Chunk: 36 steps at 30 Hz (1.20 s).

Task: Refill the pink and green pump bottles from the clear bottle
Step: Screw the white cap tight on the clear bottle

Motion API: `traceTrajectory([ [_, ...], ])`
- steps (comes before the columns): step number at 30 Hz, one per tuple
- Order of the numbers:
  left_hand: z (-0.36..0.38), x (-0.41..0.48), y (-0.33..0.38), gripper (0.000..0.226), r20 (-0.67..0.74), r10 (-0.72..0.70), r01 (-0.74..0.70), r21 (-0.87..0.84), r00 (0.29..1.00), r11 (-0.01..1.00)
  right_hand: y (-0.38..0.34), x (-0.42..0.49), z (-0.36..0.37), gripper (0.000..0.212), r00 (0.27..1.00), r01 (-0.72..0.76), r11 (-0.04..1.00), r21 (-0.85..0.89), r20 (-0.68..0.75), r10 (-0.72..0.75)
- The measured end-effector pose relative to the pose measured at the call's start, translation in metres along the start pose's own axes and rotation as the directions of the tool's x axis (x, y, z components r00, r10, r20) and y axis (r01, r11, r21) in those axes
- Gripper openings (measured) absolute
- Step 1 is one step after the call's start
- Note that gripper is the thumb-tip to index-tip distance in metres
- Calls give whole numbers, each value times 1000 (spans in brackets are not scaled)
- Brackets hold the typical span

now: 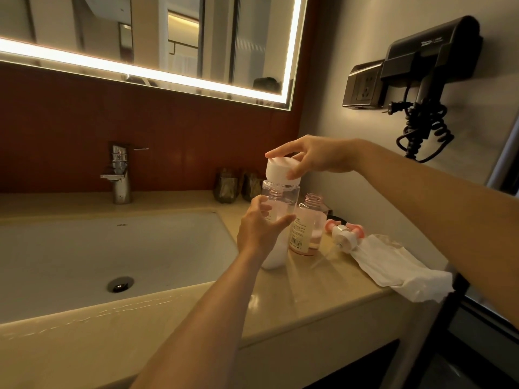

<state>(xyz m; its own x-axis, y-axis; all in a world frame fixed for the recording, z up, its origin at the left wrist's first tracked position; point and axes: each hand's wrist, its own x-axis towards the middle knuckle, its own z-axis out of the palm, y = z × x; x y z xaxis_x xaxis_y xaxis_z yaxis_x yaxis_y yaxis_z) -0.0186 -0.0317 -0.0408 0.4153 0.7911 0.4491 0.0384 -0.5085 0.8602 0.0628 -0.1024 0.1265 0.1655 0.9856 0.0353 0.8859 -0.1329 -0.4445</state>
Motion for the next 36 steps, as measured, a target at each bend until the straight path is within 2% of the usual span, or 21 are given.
traceTrajectory([
  [4,1,0,-1,76,0,1,-1,0,1000,1000,2,2,-3,52,998,61,996,-68,2,-61],
  [8,1,1,-1,76,-4,2,-2,2,1000,1000,3,1,-5,53,999,41,999,-34,1,-41],
  [13,1,0,-2,75,1,4,-4,-3,1000,1000,4,-1,0,52,997,49,998,-31,-64,-51],
  [18,0,0,-1,75,-1,8,-8,-2,1000,1000,1,1,2,50,995,40,995,-92,-92,-48],
  [25,0,0,-2,75,1,10,-10,-5,1000,1000,-9,3,3,47,993,-2,981,-193,-118,-21],
  [33,1,0,-2,75,-2,11,-11,0,1000,1000,-13,4,6,47,989,-69,977,-202,-142,40],
  [36,1,1,-2,76,3,10,-10,-1,1000,1000,-13,5,8,54,982,-126,962,-242,-170,86],
])
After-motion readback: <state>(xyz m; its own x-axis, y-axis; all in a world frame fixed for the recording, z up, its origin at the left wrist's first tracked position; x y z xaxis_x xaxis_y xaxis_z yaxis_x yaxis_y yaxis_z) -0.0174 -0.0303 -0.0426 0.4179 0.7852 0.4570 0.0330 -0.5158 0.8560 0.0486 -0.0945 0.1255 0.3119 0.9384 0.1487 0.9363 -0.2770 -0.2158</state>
